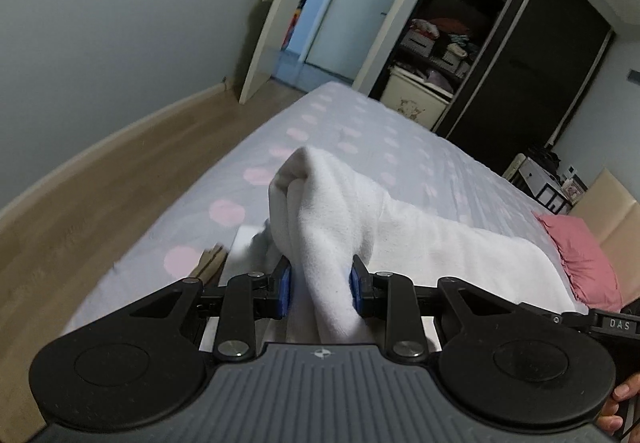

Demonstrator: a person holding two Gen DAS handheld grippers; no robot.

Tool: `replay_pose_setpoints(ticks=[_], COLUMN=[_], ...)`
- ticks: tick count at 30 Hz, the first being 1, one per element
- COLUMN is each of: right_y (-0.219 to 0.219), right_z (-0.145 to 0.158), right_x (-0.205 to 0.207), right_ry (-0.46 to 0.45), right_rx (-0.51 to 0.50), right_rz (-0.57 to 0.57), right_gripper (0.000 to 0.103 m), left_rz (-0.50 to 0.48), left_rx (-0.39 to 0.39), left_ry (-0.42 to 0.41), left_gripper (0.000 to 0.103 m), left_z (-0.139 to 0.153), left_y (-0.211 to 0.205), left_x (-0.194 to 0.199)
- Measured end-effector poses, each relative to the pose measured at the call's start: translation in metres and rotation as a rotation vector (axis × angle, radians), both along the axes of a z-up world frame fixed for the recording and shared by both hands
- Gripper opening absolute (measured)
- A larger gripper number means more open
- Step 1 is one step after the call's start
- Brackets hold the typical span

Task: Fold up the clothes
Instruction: 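Lift the folded white garment with both grippers and carry it to the clothes stack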

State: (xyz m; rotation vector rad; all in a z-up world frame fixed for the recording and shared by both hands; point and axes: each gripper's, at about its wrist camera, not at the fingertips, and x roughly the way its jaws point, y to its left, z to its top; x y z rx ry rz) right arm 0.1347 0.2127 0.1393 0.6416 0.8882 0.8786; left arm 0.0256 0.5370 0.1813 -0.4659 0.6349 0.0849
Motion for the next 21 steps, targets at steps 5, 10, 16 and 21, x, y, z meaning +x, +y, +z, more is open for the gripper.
replay_pose_setpoints(ticks=[5,10,16,21], right_y=[0.005,0.005,0.004,-0.011], right_z=[-0.017,-0.032,-0.017,0.006], right_x=[0.010,0.014,0.019,0.011], right_ry=[0.002,0.028,-0.011,-0.137], right_rx=[0.001,0.010,-0.030,-0.112], right_rz=[0.008,0.003,0.032,-0.018], right_gripper=[0.027,0.027,0.034,0.045], left_rz=[0.013,0.027,0.038,0.088], left_rx=[-0.085,-0.117,-0.111,-0.034], left_ry=[-0.013,0.000,-0.018,-0.049], left_gripper=[0.026,0.026,0.032,0.034], left_z=[-0.025,-0.038,-0.024,0.004], left_y=[0.024,0.034,0.035,0.029], left_x=[0.001,-0.004,-0.009,-0.030])
